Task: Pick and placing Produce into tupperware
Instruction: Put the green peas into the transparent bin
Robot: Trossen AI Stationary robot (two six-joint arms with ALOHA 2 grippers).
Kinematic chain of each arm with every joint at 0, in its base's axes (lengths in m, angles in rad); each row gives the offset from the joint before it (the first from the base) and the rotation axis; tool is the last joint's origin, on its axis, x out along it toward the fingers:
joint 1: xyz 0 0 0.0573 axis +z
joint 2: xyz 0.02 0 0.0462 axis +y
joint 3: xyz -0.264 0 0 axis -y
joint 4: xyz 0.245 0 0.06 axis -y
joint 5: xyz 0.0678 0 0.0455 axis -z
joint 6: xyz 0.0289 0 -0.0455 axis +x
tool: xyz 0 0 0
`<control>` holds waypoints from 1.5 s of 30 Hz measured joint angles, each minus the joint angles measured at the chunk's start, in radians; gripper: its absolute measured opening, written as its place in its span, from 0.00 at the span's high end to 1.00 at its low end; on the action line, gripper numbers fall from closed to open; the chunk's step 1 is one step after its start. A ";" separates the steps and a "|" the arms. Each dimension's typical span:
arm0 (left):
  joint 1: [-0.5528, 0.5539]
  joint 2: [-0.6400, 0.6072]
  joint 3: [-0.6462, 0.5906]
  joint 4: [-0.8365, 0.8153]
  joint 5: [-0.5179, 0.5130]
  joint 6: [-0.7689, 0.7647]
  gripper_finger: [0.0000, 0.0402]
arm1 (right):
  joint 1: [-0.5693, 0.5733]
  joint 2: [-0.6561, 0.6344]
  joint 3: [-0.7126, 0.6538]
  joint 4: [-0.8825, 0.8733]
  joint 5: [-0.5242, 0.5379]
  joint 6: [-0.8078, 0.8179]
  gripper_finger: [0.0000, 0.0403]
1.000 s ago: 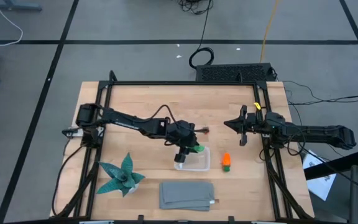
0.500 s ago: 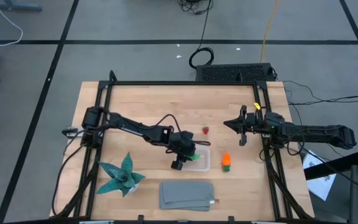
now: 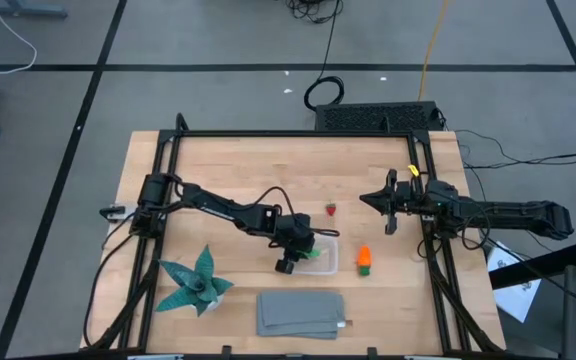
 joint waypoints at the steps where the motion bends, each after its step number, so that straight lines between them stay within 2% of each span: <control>1: 0.000 0.000 0.000 0.000 0.000 0.000 0.64 | 0.000 0.000 0.000 0.000 0.000 0.000 1.00; 13: 0.000 0.000 0.000 0.007 0.003 0.000 0.64 | 0.000 0.000 0.000 -0.001 0.000 0.000 1.00; 22: -0.001 0.000 0.000 0.005 0.022 0.000 0.59 | 0.000 0.000 0.000 -0.001 0.000 0.000 1.00; 31: -0.001 0.000 0.000 0.005 0.030 0.000 0.63 | 0.000 0.000 0.000 -0.001 0.000 -0.003 1.00; 45: -0.004 0.000 0.000 0.050 0.040 0.011 0.63 | 0.000 0.000 0.000 -0.001 0.000 -0.008 1.00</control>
